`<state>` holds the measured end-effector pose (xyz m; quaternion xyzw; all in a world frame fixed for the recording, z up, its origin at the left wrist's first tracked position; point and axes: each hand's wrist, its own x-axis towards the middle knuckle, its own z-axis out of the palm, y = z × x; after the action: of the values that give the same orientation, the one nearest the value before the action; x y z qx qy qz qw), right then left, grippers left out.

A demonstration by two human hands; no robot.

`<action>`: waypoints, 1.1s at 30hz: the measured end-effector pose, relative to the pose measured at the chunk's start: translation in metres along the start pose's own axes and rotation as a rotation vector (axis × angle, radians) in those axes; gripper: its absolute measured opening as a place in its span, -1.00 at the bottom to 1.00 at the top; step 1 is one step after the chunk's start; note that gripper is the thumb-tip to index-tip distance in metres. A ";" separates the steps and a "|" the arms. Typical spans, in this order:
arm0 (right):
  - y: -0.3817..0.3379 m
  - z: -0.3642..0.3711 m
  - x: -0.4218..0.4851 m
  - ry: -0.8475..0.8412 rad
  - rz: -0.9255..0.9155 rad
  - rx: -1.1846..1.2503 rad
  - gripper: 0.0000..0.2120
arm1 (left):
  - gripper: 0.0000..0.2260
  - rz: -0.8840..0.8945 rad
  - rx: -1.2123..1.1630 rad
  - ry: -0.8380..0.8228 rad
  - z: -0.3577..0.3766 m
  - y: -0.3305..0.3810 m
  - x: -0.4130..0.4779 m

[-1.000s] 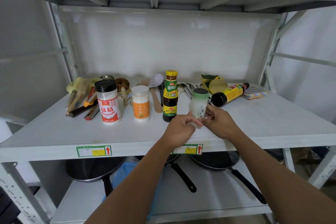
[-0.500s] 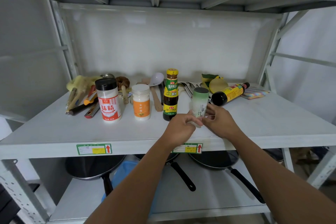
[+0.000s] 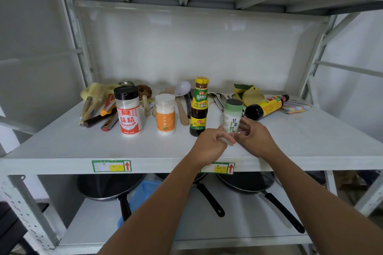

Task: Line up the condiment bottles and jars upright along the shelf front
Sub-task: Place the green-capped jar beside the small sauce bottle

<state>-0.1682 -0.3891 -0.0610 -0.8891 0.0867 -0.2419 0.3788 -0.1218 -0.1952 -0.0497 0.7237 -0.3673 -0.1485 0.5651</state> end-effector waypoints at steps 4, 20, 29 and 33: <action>0.000 0.000 -0.001 -0.003 -0.006 -0.003 -0.54 | -0.62 0.006 -0.009 -0.012 0.000 -0.002 0.001; -0.002 -0.001 -0.001 -0.007 0.005 -0.009 -0.52 | -0.63 0.029 -0.003 -0.005 0.000 -0.004 0.001; -0.004 -0.001 -0.002 -0.015 0.020 0.002 -0.54 | -0.62 0.018 0.003 -0.001 0.001 -0.001 -0.001; -0.005 -0.001 -0.003 -0.017 0.021 0.007 -0.53 | -0.61 0.013 0.007 -0.002 0.001 0.000 -0.001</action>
<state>-0.1713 -0.3851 -0.0575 -0.8889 0.0921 -0.2305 0.3850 -0.1232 -0.1954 -0.0500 0.7232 -0.3731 -0.1444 0.5629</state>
